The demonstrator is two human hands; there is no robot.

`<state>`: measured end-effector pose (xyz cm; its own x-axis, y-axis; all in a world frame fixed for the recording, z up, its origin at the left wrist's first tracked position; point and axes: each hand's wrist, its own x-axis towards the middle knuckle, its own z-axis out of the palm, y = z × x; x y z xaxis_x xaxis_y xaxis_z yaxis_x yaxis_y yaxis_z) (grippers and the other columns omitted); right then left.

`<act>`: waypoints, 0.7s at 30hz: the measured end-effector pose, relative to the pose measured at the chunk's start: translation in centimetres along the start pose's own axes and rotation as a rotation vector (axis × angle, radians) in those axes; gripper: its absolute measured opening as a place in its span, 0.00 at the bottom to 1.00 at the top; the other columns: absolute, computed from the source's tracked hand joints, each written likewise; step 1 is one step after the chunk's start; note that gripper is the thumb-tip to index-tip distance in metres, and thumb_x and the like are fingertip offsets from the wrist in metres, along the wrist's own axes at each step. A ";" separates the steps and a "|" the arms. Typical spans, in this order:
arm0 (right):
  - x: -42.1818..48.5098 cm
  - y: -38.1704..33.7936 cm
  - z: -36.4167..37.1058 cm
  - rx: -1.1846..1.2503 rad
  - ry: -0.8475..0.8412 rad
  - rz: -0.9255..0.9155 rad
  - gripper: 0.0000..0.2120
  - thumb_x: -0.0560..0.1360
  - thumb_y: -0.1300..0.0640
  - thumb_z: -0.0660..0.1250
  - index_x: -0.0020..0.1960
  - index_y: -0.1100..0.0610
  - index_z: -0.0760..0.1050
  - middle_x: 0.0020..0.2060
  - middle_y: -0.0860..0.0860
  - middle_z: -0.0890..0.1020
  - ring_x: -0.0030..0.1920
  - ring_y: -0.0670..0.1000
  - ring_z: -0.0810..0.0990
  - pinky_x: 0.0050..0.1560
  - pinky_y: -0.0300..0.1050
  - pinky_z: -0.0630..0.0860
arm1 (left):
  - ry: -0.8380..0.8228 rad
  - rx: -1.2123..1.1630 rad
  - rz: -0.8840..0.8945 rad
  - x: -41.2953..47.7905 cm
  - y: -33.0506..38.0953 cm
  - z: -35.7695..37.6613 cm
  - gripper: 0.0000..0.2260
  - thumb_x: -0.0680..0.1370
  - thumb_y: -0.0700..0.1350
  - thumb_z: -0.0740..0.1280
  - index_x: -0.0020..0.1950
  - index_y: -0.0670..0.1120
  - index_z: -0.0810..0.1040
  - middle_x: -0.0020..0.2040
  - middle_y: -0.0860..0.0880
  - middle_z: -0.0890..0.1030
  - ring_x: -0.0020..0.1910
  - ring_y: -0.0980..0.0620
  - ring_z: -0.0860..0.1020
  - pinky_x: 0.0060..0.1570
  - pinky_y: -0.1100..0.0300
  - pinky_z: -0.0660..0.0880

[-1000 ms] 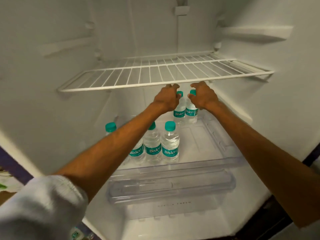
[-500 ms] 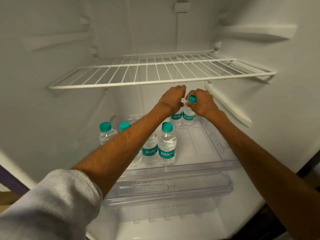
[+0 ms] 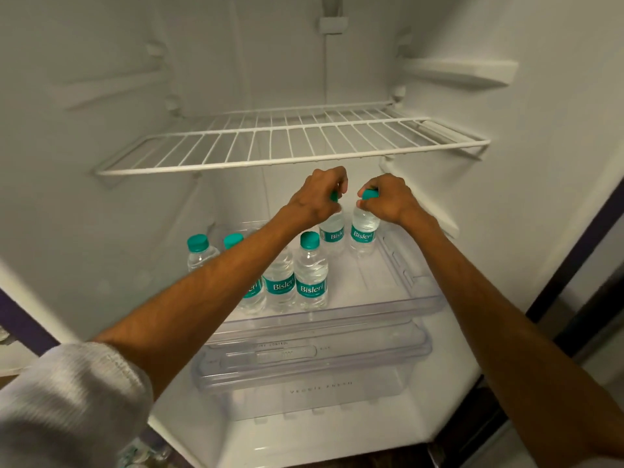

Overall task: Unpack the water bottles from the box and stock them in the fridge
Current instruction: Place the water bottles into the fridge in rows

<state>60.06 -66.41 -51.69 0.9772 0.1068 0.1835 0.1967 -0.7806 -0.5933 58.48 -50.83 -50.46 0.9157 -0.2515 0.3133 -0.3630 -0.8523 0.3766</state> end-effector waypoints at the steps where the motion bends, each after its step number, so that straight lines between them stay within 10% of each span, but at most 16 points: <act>1: -0.6 -0.2 -0.4 0.003 -0.036 -0.011 0.14 0.73 0.57 0.72 0.58 0.59 0.79 0.58 0.55 0.80 0.55 0.55 0.79 0.56 0.45 0.74 | -0.004 -0.029 -0.001 -0.5 0.6 -0.3 0.13 0.71 0.32 0.72 0.46 0.45 0.72 0.46 0.45 0.79 0.45 0.45 0.78 0.49 0.53 0.80; 21: -9.3 -0.8 -1.1 0.108 0.040 0.053 0.14 0.73 0.59 0.72 0.58 0.59 0.79 0.57 0.55 0.81 0.54 0.55 0.79 0.55 0.45 0.75 | -0.155 -0.108 0.051 -7.8 5.0 -2.6 0.24 0.72 0.36 0.74 0.62 0.45 0.66 0.62 0.43 0.72 0.53 0.50 0.75 0.49 0.63 0.76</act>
<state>50.73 -67.44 -52.05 0.9829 0.0404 0.1795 0.1541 -0.7134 -0.6836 49.11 -51.94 -48.78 0.9083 -0.3679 0.1991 -0.4182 -0.7848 0.4573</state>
